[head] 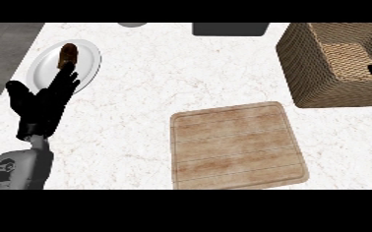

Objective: Pick the tomato from the cutting board and place it in the basket

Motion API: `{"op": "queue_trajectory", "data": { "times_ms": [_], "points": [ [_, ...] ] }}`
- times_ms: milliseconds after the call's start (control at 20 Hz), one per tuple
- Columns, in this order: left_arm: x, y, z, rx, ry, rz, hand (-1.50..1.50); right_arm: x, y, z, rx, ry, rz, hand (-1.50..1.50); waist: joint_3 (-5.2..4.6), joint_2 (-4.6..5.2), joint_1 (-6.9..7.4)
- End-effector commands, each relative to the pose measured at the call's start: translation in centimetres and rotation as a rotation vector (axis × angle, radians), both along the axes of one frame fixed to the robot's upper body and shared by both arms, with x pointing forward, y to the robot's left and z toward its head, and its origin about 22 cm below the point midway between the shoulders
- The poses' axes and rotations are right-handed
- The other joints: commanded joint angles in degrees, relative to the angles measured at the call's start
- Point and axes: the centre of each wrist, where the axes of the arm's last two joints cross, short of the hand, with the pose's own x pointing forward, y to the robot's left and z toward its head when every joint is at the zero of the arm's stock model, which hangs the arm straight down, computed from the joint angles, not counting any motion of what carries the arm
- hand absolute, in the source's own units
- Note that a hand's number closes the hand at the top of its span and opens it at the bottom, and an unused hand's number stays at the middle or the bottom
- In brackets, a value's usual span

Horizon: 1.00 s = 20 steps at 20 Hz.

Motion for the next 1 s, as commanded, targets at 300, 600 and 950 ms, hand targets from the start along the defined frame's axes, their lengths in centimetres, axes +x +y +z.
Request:
{"op": "queue_trajectory", "data": {
  "times_ms": [300, 600, 950],
  "points": [
    [0.2, -0.2, 0.3, -0.008, 0.005, -0.012, 0.00, 4.4, -1.4, -4.1, 0.113, -0.020, -0.235, -1.50, 0.01, 0.15, 0.67],
    [0.3, -0.2, 0.8, 0.005, -0.008, -0.013, 0.00, 5.6, -5.2, -4.7, 0.068, 0.021, -0.125, -1.50, 0.01, -0.01, 0.00],
    [-0.9, 0.7, -1.0, 0.019, 0.011, 0.022, 0.00, 6.7, -4.7, -4.4, 0.211, -0.059, -0.087, -1.50, -0.01, -0.14, -0.24]
  ]
}}
